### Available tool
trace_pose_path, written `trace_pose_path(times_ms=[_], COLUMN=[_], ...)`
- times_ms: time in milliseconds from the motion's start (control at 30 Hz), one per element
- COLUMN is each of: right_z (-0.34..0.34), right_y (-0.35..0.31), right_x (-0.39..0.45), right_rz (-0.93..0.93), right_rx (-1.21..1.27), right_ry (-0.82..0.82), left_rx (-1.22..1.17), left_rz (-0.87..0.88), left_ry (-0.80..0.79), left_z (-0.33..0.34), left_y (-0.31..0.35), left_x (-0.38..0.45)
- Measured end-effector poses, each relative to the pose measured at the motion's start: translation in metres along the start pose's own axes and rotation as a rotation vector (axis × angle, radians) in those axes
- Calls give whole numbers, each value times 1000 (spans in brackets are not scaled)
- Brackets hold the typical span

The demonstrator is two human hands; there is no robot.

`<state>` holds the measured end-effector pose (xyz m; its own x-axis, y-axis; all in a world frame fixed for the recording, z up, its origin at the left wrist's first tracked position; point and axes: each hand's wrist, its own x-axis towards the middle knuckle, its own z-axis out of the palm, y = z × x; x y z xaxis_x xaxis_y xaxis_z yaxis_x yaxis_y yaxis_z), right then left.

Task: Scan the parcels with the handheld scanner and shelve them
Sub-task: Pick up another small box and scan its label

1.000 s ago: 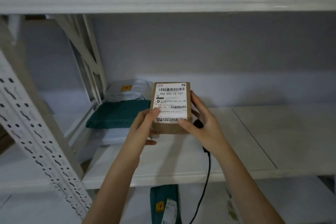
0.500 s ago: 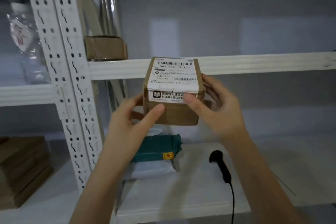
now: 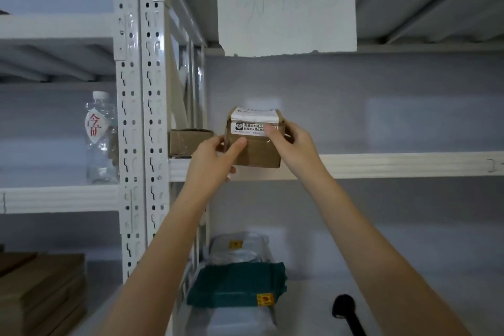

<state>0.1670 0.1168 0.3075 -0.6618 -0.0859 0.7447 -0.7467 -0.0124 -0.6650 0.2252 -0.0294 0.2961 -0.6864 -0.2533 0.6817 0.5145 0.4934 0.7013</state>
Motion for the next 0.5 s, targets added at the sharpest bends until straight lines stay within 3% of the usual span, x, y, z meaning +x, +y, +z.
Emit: trace_pose_path(times_ms=[500], right_z=[17], right_y=[31], right_x=[53], right_rz=[89], right_rx=[-241], right_ry=[-67], left_rx=[215], left_rz=[-187], left_ry=[-23], left_z=[29], left_y=[-8], left_x=[47])
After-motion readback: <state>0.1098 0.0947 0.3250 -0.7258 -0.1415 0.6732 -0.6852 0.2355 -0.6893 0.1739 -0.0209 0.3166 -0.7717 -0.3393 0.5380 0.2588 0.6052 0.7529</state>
